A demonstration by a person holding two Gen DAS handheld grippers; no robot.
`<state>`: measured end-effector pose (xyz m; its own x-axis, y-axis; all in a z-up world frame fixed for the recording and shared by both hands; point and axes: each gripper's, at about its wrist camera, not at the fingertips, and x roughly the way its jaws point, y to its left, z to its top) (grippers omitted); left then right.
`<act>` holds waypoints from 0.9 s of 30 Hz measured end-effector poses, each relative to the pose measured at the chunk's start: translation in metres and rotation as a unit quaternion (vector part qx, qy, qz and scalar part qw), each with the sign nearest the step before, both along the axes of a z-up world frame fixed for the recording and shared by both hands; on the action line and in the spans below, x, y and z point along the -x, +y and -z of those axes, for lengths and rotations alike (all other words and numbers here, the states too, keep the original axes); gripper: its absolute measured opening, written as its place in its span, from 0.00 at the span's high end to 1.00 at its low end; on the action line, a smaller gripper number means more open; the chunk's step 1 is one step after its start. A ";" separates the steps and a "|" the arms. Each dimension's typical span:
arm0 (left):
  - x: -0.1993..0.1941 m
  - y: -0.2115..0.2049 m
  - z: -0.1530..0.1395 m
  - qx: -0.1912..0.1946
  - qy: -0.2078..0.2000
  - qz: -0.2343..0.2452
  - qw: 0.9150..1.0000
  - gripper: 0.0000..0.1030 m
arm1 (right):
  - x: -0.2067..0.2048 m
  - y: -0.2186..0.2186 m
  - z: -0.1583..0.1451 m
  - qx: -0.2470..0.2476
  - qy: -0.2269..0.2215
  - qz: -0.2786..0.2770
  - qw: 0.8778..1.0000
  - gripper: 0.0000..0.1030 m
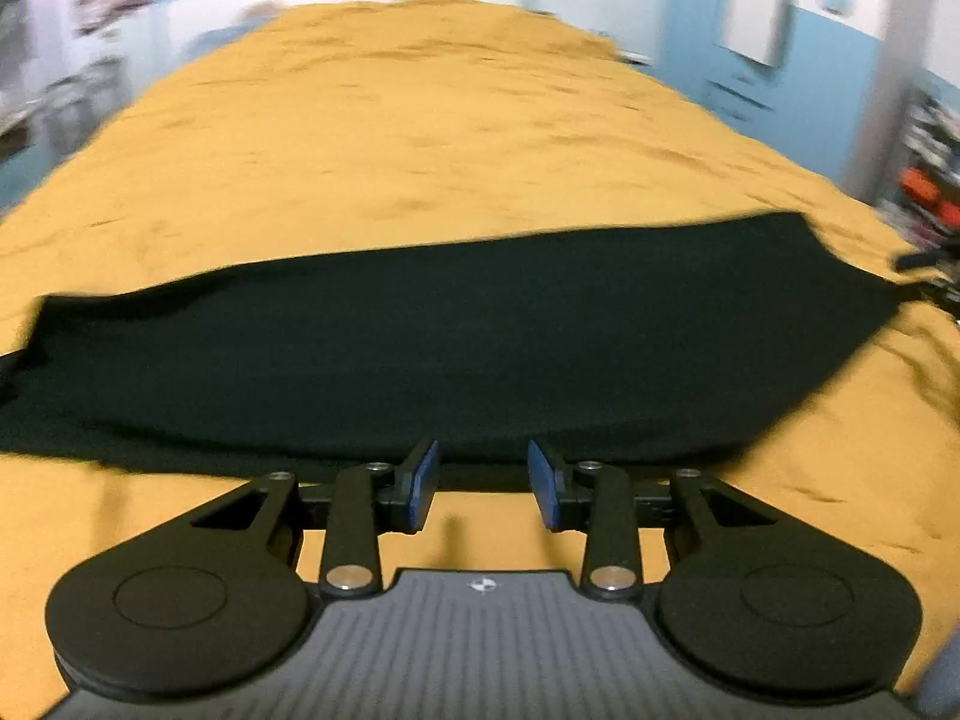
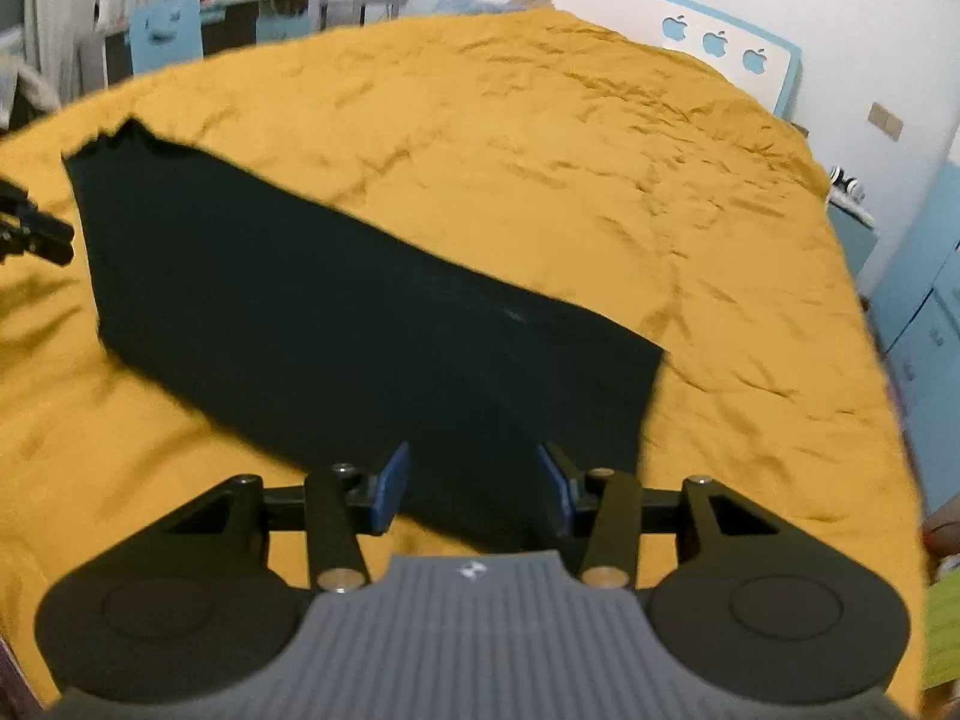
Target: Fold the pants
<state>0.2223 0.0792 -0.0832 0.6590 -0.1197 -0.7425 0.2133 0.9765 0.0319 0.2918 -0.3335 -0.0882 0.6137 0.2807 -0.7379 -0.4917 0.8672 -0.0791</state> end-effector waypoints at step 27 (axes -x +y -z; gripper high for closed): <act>-0.137 0.330 0.026 -0.025 -0.007 -0.358 0.933 0.88 | -0.066 0.109 0.046 0.014 0.041 0.068 0.997 0.59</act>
